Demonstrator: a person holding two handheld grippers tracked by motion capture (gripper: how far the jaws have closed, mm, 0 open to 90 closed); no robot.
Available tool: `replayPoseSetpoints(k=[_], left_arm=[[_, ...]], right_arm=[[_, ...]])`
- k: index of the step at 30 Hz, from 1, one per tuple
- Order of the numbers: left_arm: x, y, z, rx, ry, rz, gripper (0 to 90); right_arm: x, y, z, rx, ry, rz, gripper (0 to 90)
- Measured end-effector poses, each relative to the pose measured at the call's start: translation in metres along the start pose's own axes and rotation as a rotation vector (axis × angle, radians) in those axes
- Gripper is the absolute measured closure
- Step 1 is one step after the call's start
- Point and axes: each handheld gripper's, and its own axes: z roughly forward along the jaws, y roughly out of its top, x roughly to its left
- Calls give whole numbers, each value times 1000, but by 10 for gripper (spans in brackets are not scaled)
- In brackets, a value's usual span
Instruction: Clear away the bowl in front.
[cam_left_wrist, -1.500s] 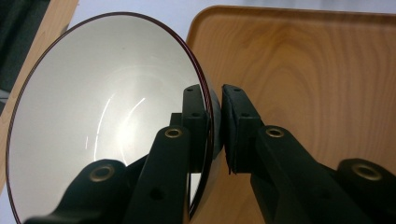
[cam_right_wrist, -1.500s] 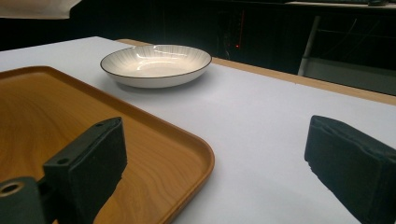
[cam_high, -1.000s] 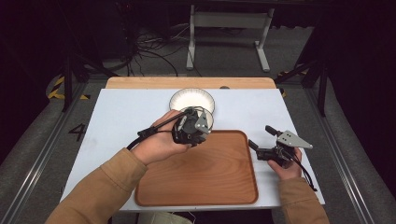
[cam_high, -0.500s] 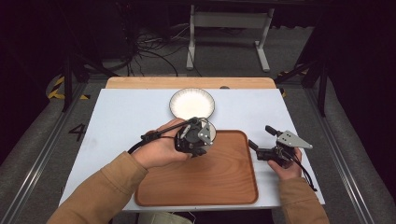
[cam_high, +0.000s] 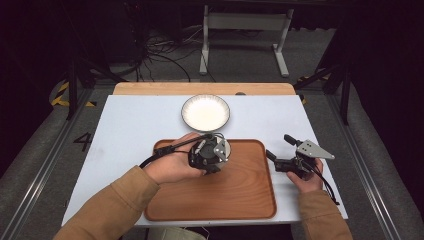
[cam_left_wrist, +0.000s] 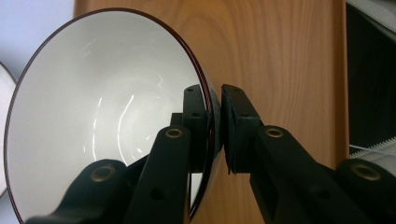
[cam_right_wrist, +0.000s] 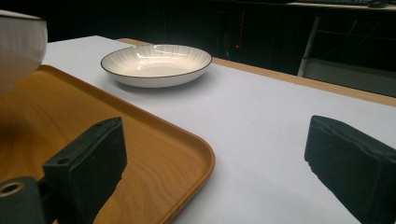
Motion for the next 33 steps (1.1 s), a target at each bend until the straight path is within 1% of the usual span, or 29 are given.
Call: replayPoseSetpoints(k=[2, 6, 8, 11, 13, 14, 16, 21, 23, 33], left_arm=[[0, -1, 4, 6, -9, 1, 811], [-1, -3, 8, 12, -21, -12, 811], [-1, -4, 10, 13, -25, -7, 810], [-2, -5, 13, 16, -31, -18, 810], [-2, -5, 15, 20, -38, -13, 810], [-2, -6, 16, 19, -38, -21, 810], [-2, -6, 17, 18, -41, -18, 810], [-3, -8, 21, 8, -50, -32, 809], [-3, -9, 23, 11, -56, -26, 809], [-4, -9, 27, 24, -66, -25, 808]], right_arm=[[0, 0, 0, 1, -1, -1, 60], [0, 0, 0, 0, 0, -1, 61], [0, 0, 0, 0, 0, 0, 61], [0, 0, 0, 0, 0, -1, 61], [0, 0, 0, 1, -1, -1, 61], [0, 0, 0, 1, -1, -1, 61], [0, 0, 0, 0, 1, 0, 61], [0, 0, 0, 0, 1, -1, 61], [0, 0, 0, 2, -1, -1, 61], [0, 0, 0, 1, -1, -2, 61]])
